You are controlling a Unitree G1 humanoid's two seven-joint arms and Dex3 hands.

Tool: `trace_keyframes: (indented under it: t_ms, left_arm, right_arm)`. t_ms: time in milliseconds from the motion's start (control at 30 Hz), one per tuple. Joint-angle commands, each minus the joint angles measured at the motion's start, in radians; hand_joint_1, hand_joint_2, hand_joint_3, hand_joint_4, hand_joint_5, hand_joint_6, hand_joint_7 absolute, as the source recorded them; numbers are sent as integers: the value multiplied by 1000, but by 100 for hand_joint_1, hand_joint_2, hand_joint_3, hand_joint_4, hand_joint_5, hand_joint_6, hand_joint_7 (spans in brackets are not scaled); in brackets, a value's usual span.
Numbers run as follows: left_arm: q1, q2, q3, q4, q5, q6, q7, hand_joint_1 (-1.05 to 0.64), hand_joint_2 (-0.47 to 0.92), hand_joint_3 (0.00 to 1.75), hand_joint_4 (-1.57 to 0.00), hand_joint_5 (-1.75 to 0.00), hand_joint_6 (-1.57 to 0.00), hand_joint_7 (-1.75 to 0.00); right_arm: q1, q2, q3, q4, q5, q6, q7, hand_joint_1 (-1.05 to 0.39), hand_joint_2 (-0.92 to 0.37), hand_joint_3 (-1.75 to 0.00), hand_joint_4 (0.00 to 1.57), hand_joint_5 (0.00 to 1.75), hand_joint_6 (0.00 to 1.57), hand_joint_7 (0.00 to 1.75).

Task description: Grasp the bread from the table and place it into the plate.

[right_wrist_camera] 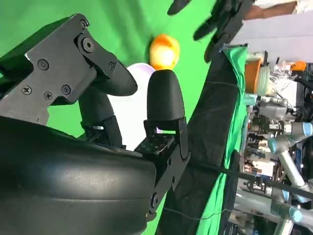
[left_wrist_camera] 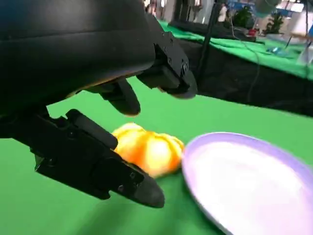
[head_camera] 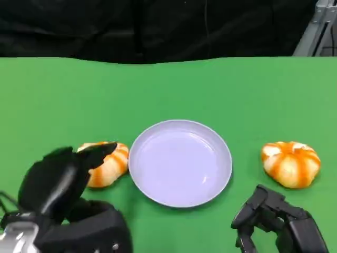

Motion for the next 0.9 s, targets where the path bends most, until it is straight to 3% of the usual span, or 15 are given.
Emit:
trace_keyframes:
  t_ms: [33, 167, 400, 533, 700, 733, 767, 833, 867, 900]
  left_arm:
    - [-33, 20, -32, 26, 51, 45, 22, -59, 91, 0, -19, -70, -38, 0]
    - [-166, 20, -106, 174, 147, 151, -25, -58, 92, 1, -14, -69, -35, 0]
    - [-297, 25, -171, 385, 139, 188, -9, -57, 92, 1, -17, -68, -37, -1]
    - [-391, 17, -209, 540, 123, 197, -1, -52, 92, 0, -26, -50, -38, -1]
    - [-516, 16, -272, 759, 92, 177, -5, -46, 92, 4, -32, -46, -40, -1]
    - [-531, 19, -281, 788, 84, 168, -4, -40, 92, 3, -48, -77, -49, -2]
    - [-545, 22, -280, 826, 58, 134, 4, -38, 92, 3, -52, -89, -53, -2]
    - [-563, 28, -276, 887, 9, 67, 29, -30, 92, 6, -72, -125, -87, -13]
    - [-568, 32, -277, 906, -9, 41, 41, -28, 92, 4, -75, -146, -97, -39]
    - [-573, 35, -280, 920, -20, 26, 50, -28, 92, 2, -76, -153, -91, -66]
  right_arm:
    - [11, -5, -8, -17, 4, 5, -6, -2, -36, -136, 66, 169, 66, 149]
    - [15, -8, -7, -21, 3, 8, -6, -4, -38, -133, 65, 169, 65, 148]
    - [20, -13, -6, -23, 6, 7, -3, -5, -38, -132, 66, 169, 66, 148]
    - [21, -18, -8, -25, -1, 7, -5, -7, -39, -129, 64, 169, 66, 147]
    - [18, -17, -8, -20, 8, 4, -1, -7, -38, -129, 65, 169, 66, 147]
    - [18, -16, -8, -20, 7, 3, -2, -7, -38, -129, 65, 169, 66, 146]
    - [19, -15, -7, -21, 5, 4, -3, -7, -38, -128, 65, 169, 66, 146]
    - [20, -13, -6, -23, 3, 5, -5, -8, -38, -128, 65, 169, 66, 146]
    - [21, -13, -5, -24, 3, 6, -5, -7, -38, -128, 65, 169, 66, 146]
    - [21, -13, -5, -25, 4, 7, -5, -7, -38, -129, 65, 169, 66, 146]
